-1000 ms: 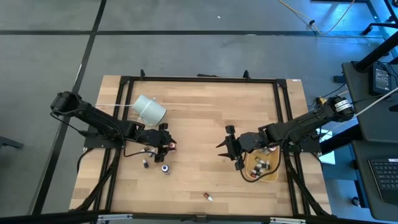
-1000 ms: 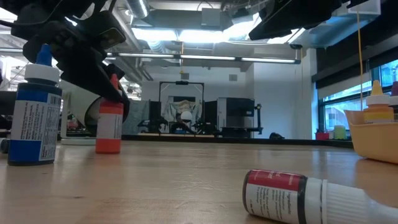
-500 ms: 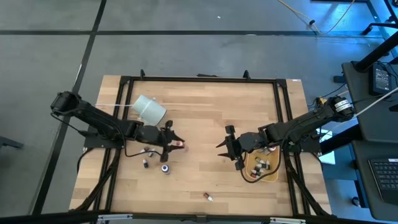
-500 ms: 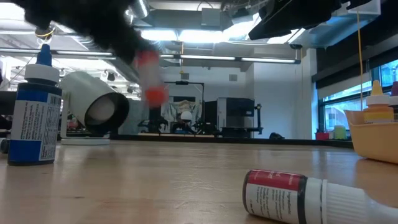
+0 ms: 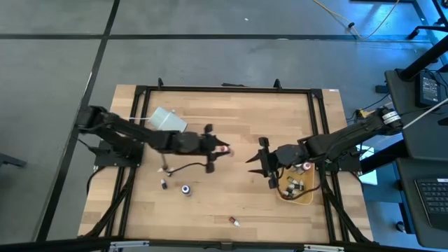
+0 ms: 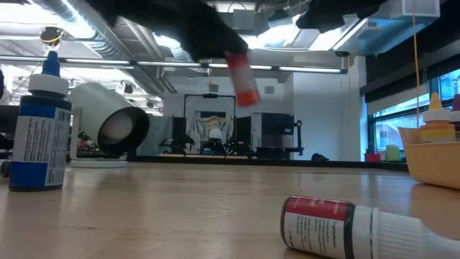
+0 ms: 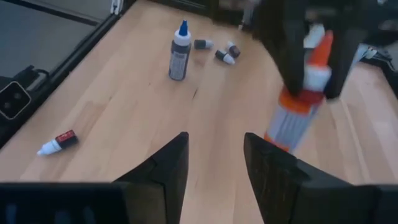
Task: Pick & Place food coloring
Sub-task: Put the large orange food coloring bottle into the yellow bin
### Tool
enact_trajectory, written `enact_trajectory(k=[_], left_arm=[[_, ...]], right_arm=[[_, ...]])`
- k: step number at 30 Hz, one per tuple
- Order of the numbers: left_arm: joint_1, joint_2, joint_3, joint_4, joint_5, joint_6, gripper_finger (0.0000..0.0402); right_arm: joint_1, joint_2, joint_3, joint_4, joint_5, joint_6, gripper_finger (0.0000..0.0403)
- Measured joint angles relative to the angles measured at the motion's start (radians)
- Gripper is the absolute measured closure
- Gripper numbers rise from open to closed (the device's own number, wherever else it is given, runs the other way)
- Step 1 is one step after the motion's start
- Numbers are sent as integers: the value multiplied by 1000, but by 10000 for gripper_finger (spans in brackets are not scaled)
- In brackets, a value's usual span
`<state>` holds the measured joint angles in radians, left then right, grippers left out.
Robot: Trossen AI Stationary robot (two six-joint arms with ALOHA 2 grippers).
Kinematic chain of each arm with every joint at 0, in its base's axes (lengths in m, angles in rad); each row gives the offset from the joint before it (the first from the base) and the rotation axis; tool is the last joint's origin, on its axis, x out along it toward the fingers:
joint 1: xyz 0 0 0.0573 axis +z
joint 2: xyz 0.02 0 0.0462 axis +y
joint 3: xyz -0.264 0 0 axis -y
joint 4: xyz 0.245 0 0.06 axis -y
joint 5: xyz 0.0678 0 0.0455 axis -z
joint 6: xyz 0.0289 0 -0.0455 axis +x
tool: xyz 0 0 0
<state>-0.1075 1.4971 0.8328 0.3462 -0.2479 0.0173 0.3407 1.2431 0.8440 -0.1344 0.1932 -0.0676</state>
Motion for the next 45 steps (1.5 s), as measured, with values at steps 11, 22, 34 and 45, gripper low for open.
enact_trajectory(k=[11,22,34,45], left_arm=[[102,340,279,2,121,14,279],[136,489,353,-1,172,-24,276],[136,490,353,-78,172,-34,270],[136,489,353,-80,171,-32,268]], right_arm=[[3,-19,0,-87,-1,64,246],[3,-19,0,-108,-3,64,246],[3,-19,0,-126,-3,67,246],[3,-19,0,-134,-3,67,246]])
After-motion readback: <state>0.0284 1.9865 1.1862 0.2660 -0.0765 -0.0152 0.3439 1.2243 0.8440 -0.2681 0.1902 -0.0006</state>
